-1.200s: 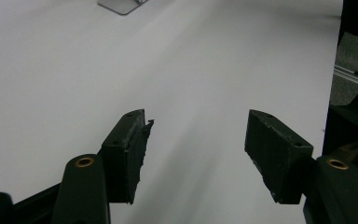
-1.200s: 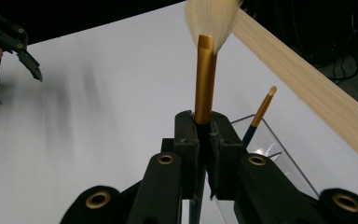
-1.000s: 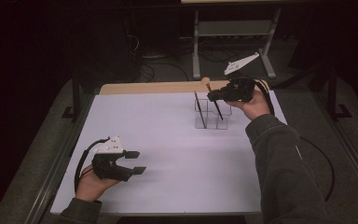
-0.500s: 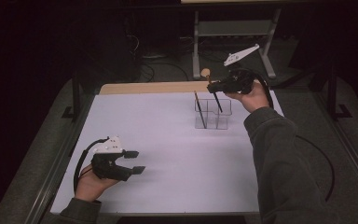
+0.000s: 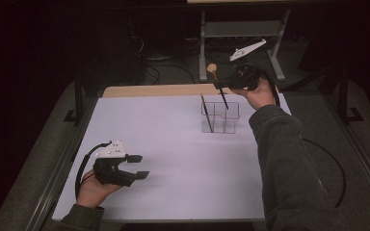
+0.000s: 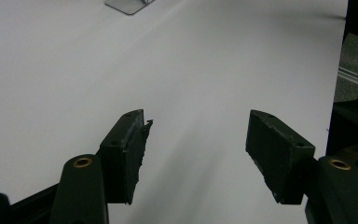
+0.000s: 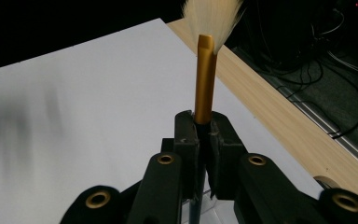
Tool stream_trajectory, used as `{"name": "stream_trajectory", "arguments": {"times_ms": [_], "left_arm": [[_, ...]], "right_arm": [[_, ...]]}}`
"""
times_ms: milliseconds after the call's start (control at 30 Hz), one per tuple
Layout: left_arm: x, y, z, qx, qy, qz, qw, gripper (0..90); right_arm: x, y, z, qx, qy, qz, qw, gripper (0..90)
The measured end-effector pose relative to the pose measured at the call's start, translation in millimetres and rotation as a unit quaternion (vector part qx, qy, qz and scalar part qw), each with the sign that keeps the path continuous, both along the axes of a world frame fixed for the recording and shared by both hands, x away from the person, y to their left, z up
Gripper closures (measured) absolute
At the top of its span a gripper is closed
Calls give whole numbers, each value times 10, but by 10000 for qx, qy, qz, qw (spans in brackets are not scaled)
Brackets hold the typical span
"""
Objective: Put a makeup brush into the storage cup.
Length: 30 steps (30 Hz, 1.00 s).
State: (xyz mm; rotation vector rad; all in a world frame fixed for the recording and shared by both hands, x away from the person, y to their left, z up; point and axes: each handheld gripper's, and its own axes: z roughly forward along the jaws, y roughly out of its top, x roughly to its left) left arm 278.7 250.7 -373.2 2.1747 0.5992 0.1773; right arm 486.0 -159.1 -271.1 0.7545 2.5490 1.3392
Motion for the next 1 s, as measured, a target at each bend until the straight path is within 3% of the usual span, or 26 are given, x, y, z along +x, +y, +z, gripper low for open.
{"name": "stream_trajectory", "arguments": {"times_ms": [567,1000], "left_arm": [[2,17,-2,-11,-5,8,10000,372],[0,32,5,-18,-31,2,10000,371]], "right_arm": [[145,-67,-132,58,63,-266,9996,824],[196,-15,-217,72,82,-274,9996,824]]}}
